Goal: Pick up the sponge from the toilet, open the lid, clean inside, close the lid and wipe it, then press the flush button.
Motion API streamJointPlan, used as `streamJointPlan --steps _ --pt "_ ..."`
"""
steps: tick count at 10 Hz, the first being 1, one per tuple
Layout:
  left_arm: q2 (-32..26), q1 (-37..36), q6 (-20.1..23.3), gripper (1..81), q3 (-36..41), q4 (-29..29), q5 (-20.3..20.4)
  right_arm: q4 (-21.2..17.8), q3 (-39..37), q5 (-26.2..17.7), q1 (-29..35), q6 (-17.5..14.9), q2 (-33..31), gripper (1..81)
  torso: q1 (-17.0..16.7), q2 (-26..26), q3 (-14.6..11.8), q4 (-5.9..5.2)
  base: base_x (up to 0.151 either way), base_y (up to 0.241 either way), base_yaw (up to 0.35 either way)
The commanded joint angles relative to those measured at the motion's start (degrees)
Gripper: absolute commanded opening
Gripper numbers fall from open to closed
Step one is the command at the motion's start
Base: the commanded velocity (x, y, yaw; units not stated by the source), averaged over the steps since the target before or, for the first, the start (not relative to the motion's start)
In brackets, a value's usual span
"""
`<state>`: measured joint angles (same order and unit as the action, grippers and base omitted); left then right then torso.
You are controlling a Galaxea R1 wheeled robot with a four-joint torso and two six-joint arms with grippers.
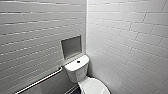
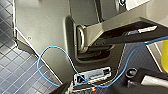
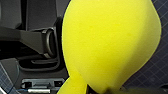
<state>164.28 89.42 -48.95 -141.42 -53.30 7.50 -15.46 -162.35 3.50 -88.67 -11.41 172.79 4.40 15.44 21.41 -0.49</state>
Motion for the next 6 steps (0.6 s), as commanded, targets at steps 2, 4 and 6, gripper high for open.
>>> streamJointPlan --steps 2,4,6 --pt "-0.3 -1.0 0.0 81.1 0.4 0.3 -1.9 6.2 16.2 -3.4 2.9 5.6 -3.6 1.0 -3.8 -5.9 0.0 0.0 0.0 0.0 0.0" --pt "-0.3 -1.0 0.0 81.1 0.4 0.3 -1.9 6.2 15.1 -3.1 2.8 5.6 -3.0 1.0 -1.8 -2.8 0.0 0.0 0.0 0.0 0.0" --pt "-0.3 -1.0 0.0 81.1 0.4 0.3 -1.9 6.1 15.1 -2.9 2.8 5.7 -3.1 1.0 -3.1 -5.9 -5.7 0.0 0.0 0.0 0.0"
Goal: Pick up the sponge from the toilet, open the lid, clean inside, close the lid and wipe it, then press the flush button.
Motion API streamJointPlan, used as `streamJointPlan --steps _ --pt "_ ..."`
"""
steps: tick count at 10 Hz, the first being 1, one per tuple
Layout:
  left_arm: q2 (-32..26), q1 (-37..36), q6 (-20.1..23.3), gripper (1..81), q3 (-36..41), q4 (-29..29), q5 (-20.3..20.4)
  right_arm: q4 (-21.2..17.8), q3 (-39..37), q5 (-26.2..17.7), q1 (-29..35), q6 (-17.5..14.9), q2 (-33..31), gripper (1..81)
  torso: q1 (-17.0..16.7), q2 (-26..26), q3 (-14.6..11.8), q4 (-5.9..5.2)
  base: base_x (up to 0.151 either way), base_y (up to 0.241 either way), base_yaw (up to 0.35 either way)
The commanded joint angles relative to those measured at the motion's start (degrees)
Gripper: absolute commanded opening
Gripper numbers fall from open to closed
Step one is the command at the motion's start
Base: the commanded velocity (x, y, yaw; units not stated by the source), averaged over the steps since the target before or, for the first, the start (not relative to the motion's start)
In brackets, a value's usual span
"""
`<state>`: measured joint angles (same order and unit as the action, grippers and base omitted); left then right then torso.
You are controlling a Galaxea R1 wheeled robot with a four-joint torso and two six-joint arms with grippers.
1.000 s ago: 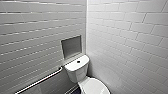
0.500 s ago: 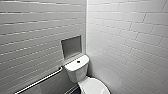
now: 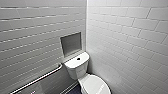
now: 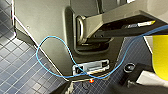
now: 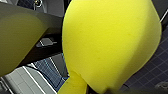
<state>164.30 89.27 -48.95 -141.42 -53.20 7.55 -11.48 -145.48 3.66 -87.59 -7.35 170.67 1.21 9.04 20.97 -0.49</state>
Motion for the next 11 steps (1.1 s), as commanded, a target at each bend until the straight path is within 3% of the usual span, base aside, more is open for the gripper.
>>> streamJointPlan --steps 1,4,5,6,8,11 --pt "-0.3 -1.0 0.0 81.1 0.4 0.2 -2.2 2.1 -1.7 -3.0 1.7 1.6 -1.2 1.0 0.0 0.0 -5.7 0.0 0.0 0.0 0.0" --pt "0.6 -2.1 -3.0 81.1 -2.5 0.3 -2.6 2.2 -1.6 -3.5 1.5 1.6 -1.5 1.0 -0.3 -0.6 -10.6 0.0 0.0 0.0 0.0" --pt "1.1 -2.3 -4.1 81.1 -3.9 0.4 -2.6 2.2 -1.5 -3.6 1.3 1.7 -1.5 1.0 -0.3 -0.6 -10.9 0.0 0.0 0.0 0.0" --pt "2.6 -2.6 -6.8 81.1 -7.4 0.9 -2.6 2.1 -0.6 -3.7 1.3 1.8 -1.8 1.0 -0.4 -0.6 -8.9 0.0 0.0 0.0 0.0" --pt "4.5 -2.9 -9.2 81.1 -12.1 1.3 -2.6 2.2 5.6 -3.5 1.1 1.8 -4.8 1.0 -0.4 -0.5 -10.1 0.0 0.0 0.0 0.0" --pt "5.2 -2.7 -9.6 81.1 -12.8 1.7 -2.5 1.8 13.9 -2.9 0.8 1.8 -10.5 1.0 -0.5 -0.5 -10.1 0.0 0.0 0.0 0.0"
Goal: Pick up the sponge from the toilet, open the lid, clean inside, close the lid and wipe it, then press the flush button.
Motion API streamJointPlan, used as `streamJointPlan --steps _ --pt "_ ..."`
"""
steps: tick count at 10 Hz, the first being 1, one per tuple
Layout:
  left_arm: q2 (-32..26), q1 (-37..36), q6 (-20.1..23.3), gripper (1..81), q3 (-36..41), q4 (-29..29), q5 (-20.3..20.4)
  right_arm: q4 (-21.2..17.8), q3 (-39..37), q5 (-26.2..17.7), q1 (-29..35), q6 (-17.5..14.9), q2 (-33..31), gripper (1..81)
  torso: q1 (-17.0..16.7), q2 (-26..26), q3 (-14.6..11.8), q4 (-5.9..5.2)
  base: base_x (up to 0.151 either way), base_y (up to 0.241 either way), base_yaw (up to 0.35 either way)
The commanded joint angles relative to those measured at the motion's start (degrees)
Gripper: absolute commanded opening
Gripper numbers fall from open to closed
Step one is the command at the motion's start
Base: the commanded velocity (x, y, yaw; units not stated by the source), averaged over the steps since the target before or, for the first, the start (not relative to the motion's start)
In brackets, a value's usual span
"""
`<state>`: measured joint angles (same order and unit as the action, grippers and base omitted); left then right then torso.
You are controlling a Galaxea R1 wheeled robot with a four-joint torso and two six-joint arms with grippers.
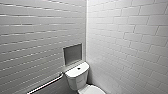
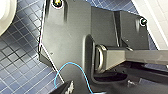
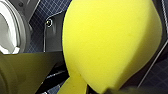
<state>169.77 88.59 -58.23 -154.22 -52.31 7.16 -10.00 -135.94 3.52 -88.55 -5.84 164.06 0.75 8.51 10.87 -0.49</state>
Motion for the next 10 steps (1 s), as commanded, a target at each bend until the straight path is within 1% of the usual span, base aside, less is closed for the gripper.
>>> streamJointPlan --steps 1,2,3,5,6,7,8,9,10 --pt "-0.2 -1.6 -1.3 81.1 0.0 2.5 -2.3 0.3 4.3 -2.7 1.8 0.3 -3.9 1.0 0.0 0.0 0.0 0.0 0.0 0.0 0.0" --pt "1.3 -0.4 -1.3 81.1 -0.2 4.6 -4.2 0.3 4.5 -2.7 1.8 0.3 -3.9 1.0 0.0 0.0 0.0 0.0 0.0 0.0 0.0" --pt "2.3 0.0 -0.8 81.1 -1.7 8.7 -7.5 0.3 4.7 -2.9 1.8 0.3 -4.0 1.0 0.0 0.0 0.0 0.0 0.0 0.0 0.0" --pt "2.4 -0.6 0.1 81.1 -2.0 9.7 -7.5 0.3 4.8 -2.9 1.9 0.3 -4.0 1.0 0.0 0.0 0.0 0.0 0.0 0.0 0.0" --pt "2.7 -0.7 4.2 81.1 -1.8 10.5 -8.1 0.2 4.8 -2.9 1.8 0.3 -4.0 1.0 0.0 0.0 0.0 0.0 0.0 0.0 0.0" --pt "2.9 -0.7 12.1 81.1 -1.8 13.9 -8.2 0.3 4.8 -2.9 1.8 0.3 -4.0 1.0 0.0 0.0 0.0 0.0 0.0 0.0 0.0" --pt "2.9 -0.8 20.0 81.1 -1.8 20.4 -8.2 0.3 4.8 -2.8 1.8 0.3 -4.0 1.0 0.0 0.0 0.0 0.0 0.0 0.0 0.0" --pt "3.0 -0.8 28.8 81.1 -1.6 26.6 -8.2 0.2 4.9 -2.8 1.8 0.3 -4.0 1.0 0.0 0.0 0.0 0.0 0.0 0.0 0.0" --pt "2.9 -1.3 34.1 81.1 -1.4 31.1 -8.4 0.3 5.3 -2.8 1.8 0.3 -4.2 1.0 0.0 0.0 0.0 0.0 0.0 0.0 0.0"
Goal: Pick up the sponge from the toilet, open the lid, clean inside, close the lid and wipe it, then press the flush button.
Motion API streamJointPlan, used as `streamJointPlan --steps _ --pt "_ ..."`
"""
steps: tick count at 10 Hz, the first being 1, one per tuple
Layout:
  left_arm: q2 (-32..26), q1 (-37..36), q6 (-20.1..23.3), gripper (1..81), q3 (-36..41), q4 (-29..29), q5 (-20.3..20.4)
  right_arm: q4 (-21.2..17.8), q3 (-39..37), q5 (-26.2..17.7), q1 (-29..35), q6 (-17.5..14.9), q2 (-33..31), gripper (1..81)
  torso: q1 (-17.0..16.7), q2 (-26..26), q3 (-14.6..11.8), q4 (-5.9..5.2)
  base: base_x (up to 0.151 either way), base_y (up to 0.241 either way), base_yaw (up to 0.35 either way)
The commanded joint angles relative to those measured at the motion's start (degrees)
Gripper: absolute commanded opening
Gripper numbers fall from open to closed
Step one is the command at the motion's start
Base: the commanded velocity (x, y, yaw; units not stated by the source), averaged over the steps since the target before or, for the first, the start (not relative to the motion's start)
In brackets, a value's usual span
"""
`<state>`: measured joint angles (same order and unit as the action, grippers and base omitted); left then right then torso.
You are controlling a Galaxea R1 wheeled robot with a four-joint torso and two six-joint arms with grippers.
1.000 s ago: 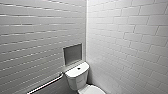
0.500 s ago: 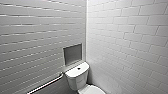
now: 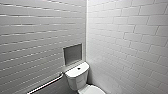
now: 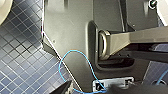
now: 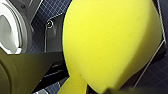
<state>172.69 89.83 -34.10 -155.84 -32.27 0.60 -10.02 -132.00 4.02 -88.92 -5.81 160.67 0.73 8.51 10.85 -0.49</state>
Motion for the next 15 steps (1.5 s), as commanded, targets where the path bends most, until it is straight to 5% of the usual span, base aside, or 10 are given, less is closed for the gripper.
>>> streamJointPlan --steps 1,3,7,11,15 --pt "0.0 -2.9 15.4 81.1 0.4 15.4 -3.6 0.3 1.8 -3.3 2.1 0.3 -0.9 1.0 0.0 0.0 0.0 0.0 0.0 0.0 0.0" --pt "-0.2 -3.1 20.7 81.1 1.9 21.1 -3.7 0.3 2.3 -3.2 2.2 0.3 -1.3 1.0 0.0 0.0 0.0 0.0 0.0 0.0 0.0" --pt "-2.5 -3.1 21.1 81.1 5.7 20.6 -2.8 -0.3 8.2 -2.5 2.1 0.4 -5.1 1.0 0.0 0.0 0.0 0.0 0.0 0.0 0.0" --pt "-11.8 -3.9 21.1 81.1 23.0 20.6 -0.4 -1.2 9.7 -2.1 2.9 0.4 -6.0 1.0 0.0 0.0 0.0 0.0 0.0 0.0 0.0" --pt "-12.4 -5.1 21.0 81.1 21.9 21.2 -0.6 -1.9 7.9 -2.0 2.5 0.4 -5.6 1.0 0.0 0.0 0.0 0.0 0.0 0.0 0.0"
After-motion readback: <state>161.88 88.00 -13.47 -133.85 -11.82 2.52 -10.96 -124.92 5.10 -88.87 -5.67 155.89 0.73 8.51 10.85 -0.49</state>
